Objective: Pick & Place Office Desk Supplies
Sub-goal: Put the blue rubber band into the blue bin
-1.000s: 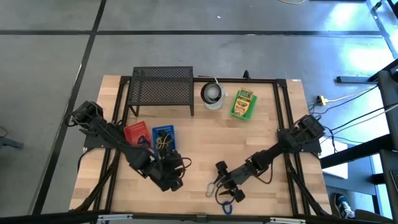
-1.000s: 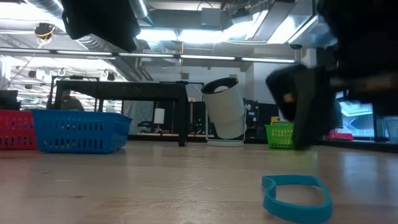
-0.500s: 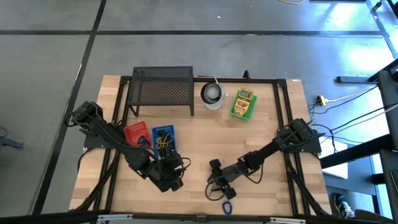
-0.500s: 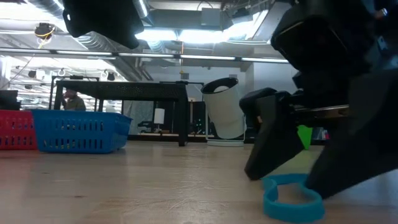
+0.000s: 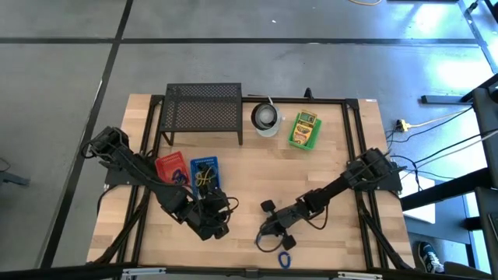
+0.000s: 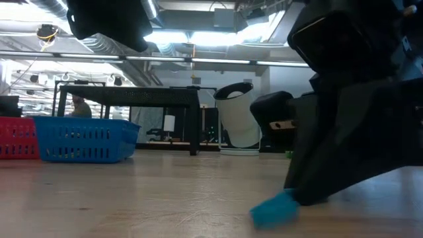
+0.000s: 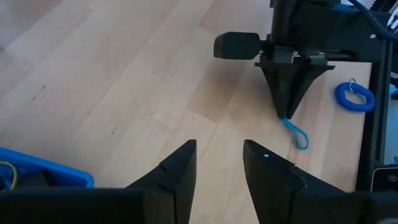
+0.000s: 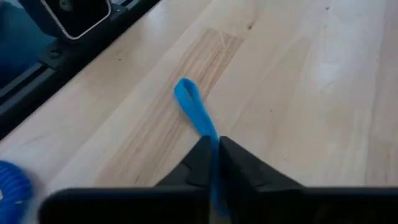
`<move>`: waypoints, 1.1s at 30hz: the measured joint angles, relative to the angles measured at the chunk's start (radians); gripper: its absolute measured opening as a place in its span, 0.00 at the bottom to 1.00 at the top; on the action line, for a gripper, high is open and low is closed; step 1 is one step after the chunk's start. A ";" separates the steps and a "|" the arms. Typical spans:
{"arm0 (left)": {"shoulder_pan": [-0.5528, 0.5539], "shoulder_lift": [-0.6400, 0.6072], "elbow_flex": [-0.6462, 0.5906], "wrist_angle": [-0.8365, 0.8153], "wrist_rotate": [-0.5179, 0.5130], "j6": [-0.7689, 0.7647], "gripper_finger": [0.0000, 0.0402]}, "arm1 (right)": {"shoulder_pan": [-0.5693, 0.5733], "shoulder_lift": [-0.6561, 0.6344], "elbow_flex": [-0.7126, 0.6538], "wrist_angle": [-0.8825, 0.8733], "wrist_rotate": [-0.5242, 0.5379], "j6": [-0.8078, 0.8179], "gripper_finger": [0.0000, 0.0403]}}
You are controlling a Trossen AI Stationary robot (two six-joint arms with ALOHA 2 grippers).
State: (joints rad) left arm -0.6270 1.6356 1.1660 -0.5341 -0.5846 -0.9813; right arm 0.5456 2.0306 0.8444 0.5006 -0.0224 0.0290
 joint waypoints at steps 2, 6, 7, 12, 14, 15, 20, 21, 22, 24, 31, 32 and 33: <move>0.000 0.000 0.000 0.000 0.000 0.000 0.31 | 0.000 -0.009 0.000 -0.012 -0.001 -0.017 0.03; 0.000 0.000 0.000 0.000 0.000 0.000 0.31 | -0.007 -0.054 -0.003 -0.093 -0.002 -0.040 0.03; 0.000 0.000 0.000 0.000 0.000 0.000 0.31 | -0.010 -0.070 -0.005 -0.122 -0.004 -0.046 0.04; 0.000 0.000 0.000 0.001 -0.029 0.028 0.31 | -0.023 -0.163 -0.010 -0.257 0.038 -0.093 0.02; 0.001 0.000 0.000 0.006 -0.057 0.048 0.31 | -0.026 -0.217 -0.010 -0.298 0.081 -0.101 0.01; 0.001 0.000 0.000 0.013 -0.071 0.061 0.31 | -0.029 -0.244 -0.009 -0.302 0.104 -0.099 0.01; 0.020 0.000 0.000 0.058 -0.099 0.172 0.31 | -0.032 -0.389 -0.008 -0.364 0.196 -0.093 0.02; 0.027 0.000 0.000 0.076 -0.100 0.198 0.31 | -0.032 -0.421 -0.008 -0.368 0.212 -0.093 0.02; 0.034 0.000 0.000 0.094 -0.099 0.222 0.31 | -0.032 -0.453 -0.008 -0.376 0.229 -0.093 0.02; 0.048 0.000 0.000 0.128 -0.097 0.274 0.31 | -0.032 -0.510 -0.007 -0.385 0.266 -0.093 0.02; 0.108 0.000 0.000 0.279 -0.011 0.510 0.39 | -0.032 -0.642 -0.006 -0.413 0.402 -0.118 0.02; 0.116 0.000 0.000 0.305 0.006 0.551 0.40 | -0.032 -0.648 -0.006 -0.414 0.405 -0.134 0.02; 0.124 0.000 0.000 0.331 0.020 0.589 0.42 | -0.032 -0.653 -0.006 -0.416 0.405 -0.150 0.02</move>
State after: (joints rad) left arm -0.5028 1.6356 1.1656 -0.2034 -0.5647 -0.3923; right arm 0.5140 1.3775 0.8383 0.0845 0.3828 -0.1211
